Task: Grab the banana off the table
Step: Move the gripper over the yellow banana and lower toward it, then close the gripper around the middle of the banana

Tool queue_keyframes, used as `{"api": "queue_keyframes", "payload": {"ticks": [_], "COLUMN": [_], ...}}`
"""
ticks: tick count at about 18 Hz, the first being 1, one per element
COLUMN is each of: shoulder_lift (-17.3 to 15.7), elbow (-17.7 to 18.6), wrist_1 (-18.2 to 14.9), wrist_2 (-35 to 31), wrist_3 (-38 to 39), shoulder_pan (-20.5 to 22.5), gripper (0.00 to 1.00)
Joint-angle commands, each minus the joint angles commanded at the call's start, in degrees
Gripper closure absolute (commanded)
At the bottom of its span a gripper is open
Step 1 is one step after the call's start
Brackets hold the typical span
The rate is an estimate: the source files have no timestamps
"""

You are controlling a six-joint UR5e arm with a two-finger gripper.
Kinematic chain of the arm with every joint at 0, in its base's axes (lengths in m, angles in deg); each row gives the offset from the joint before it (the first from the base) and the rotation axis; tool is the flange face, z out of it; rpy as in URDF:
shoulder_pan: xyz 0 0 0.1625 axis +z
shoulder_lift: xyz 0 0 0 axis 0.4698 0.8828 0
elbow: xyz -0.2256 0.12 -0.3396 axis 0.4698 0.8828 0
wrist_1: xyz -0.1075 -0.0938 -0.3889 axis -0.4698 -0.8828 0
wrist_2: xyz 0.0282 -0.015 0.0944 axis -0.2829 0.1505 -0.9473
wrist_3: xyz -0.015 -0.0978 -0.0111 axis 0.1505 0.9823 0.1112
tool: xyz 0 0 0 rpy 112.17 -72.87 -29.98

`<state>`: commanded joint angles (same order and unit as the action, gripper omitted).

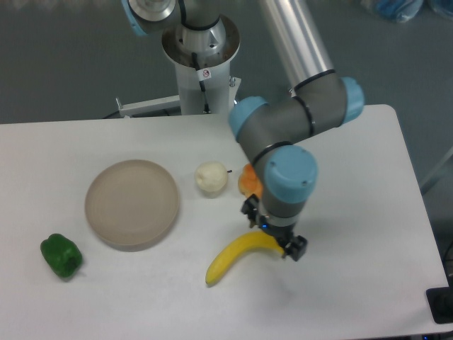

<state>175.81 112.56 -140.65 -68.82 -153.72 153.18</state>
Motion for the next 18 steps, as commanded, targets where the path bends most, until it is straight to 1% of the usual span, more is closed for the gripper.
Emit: {"api": "queue_keyframes", "payload": {"ticks": [1,2,8,9,11,12,18], "shoulder_lift": [0.8,1.1,0.9,1.1,2.2,2.7,3.5], "elbow": [0.3,0.7,3.7,3.8,4.5,4.7,5.9], "wrist_1": [1.2,1.6,2.2,3.4,6.9,7.9,8.4], "wrist_2": [-0.1,-0.1,0.0,0.0,0.0,0.0,-0.1], "wrist_3": [0.8,1.3,2.0,2.1,3.9,4.5,4.3], "shoulder_pan": [-0.5,-0.9,-1.8,-2.2,-2.5,-2.8,-3.6], "gripper": [0.00,0.00,0.00,0.00,0.00,0.00,0.00]}}
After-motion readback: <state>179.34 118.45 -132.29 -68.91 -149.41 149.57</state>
